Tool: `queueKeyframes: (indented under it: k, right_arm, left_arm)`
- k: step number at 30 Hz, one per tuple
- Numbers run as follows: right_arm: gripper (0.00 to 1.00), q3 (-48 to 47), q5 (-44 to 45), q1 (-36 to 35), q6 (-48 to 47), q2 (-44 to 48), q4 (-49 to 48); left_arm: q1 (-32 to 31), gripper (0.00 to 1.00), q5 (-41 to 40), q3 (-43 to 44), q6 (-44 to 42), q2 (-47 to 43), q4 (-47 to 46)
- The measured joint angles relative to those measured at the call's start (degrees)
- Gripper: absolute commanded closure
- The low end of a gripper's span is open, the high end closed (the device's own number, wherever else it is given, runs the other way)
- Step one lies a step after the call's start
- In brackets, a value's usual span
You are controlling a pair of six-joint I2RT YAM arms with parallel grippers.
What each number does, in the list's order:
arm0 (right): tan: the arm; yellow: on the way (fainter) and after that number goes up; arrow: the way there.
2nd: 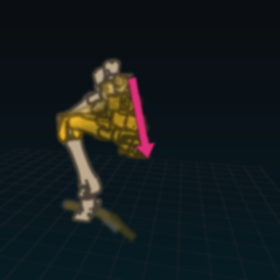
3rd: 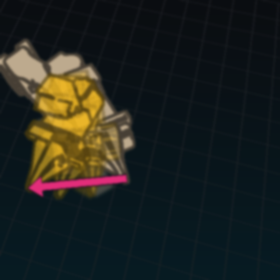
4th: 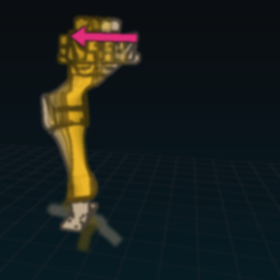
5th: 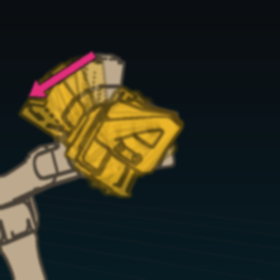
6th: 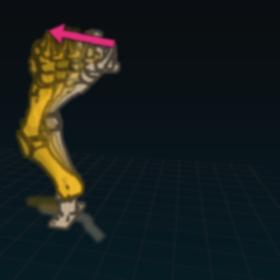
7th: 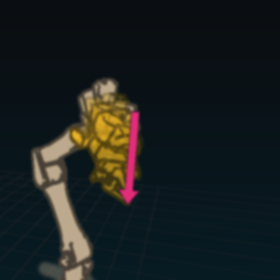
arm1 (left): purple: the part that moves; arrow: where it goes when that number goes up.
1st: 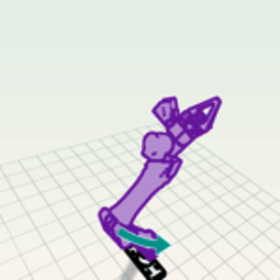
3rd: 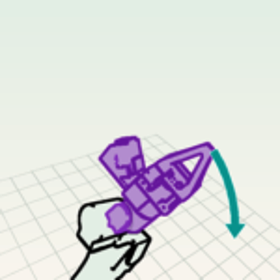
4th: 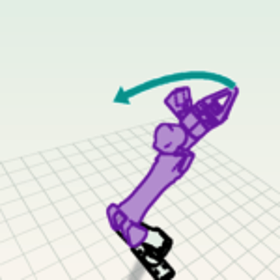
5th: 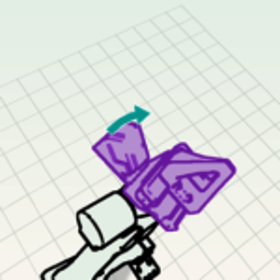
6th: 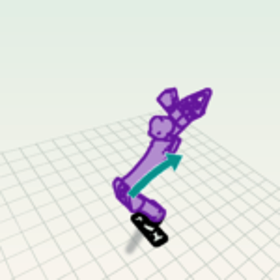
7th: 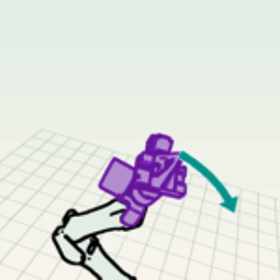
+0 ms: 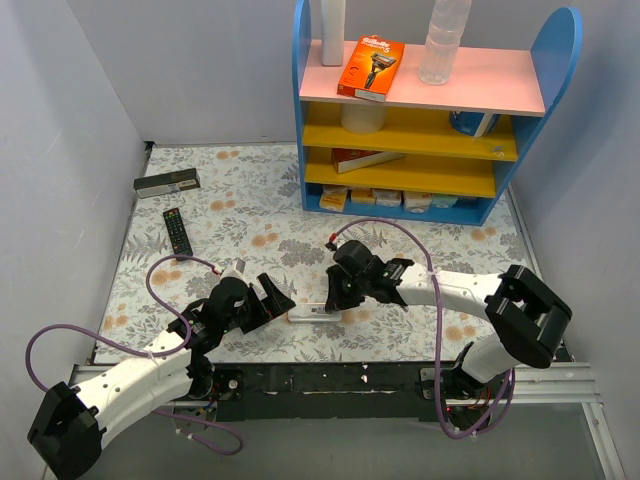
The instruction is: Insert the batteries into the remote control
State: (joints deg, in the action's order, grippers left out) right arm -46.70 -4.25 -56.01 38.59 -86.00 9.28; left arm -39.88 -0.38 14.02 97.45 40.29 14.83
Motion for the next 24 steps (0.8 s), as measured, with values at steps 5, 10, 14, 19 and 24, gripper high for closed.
queueKeyframes:
  k: [5, 10, 14, 19, 24]
  right_arm:
    - [0.98, -2.4, -0.3, 0.0, -0.7, 0.3, 1.4]
    - [0.91, -4.0, 2.0, -0.3, 0.4, 3.0, 5.5]
    - [0.83, -3.4, 3.7, -0.3, 2.5, 5.0, 7.8]
    - [0.83, -1.1, 4.3, -0.3, 4.7, 6.0, 8.4]
    - [0.83, -1.1, 4.5, -0.3, 5.4, 5.5, 8.6]
  left_arm:
    - [0.0, 0.02, 0.0, 0.0, -0.1, 0.0, 0.0]
    - [0.0, 0.02, 0.4, 0.0, -0.3, 1.0, -0.1]
    - [0.0, 0.02, 1.4, 0.3, -0.9, 2.6, -0.3]
    - [0.0, 0.02, 2.5, 0.7, -1.4, 3.9, -1.0]
    - [0.0, 0.02, 3.1, 0.9, -1.9, 5.0, -1.6]
